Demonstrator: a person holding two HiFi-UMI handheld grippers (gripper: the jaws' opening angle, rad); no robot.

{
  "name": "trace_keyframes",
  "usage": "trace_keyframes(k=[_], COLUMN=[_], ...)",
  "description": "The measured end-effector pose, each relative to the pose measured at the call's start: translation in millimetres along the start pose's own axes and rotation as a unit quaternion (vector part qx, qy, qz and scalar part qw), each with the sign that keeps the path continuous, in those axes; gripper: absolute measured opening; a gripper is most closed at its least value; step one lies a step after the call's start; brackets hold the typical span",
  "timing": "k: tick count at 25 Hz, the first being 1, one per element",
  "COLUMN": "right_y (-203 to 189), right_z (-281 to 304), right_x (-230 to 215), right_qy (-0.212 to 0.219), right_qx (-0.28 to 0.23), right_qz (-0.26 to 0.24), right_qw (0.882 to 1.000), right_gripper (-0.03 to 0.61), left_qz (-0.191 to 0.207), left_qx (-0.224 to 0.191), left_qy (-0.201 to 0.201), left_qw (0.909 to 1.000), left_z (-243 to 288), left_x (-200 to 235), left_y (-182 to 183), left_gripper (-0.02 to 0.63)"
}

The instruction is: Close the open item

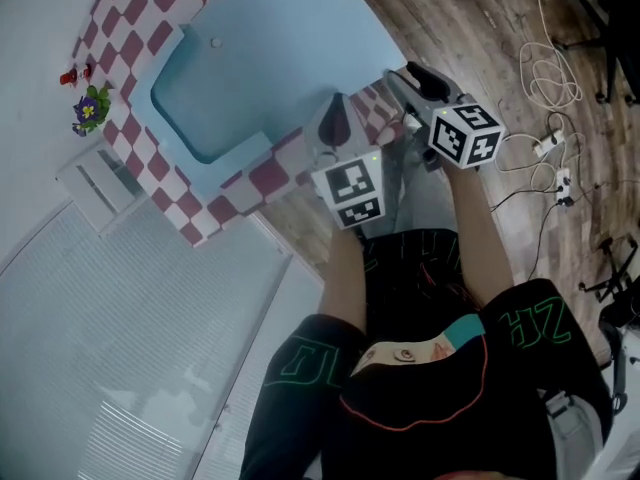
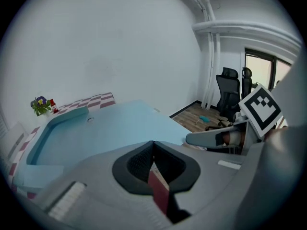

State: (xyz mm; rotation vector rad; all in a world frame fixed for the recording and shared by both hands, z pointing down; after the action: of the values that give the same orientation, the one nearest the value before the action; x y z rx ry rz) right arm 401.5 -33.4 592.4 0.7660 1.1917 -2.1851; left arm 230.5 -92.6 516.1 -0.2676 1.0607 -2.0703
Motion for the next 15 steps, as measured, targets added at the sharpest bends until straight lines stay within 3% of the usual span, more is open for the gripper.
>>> trace_keyframes(k=[8,15], right_y=[-4,6], right_z=[15,17], right_x=[-2,7], right_qy=[0.057,0.074], right_qx=[-0.007,-0.012], right_qz=[0.075,0.075], right_qw=[0.996,0.994], right_gripper=[0.193,0.160], left_qz=[-0.007,-0.016], left_qx=[0.013,0.001], left_qy=[0.028,0.048], left_qw=[0.9995,0.9987], left_z=[-8,-19], left_x=[3,11], left_y=[-7,1], left_gripper=[0.008,0.008])
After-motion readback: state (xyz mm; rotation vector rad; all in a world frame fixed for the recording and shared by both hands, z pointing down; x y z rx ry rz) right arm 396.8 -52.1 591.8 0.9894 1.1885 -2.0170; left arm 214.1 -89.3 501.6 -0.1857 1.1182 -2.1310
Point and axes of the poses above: the fingertips, and each gripper's own axes: z forward along the fingers, x to its left, y out of its top, the point moved 9 cm from there along -z, backward along the fingers, and after that the axes turned 6 degrees about z, right-handed, at the moved point
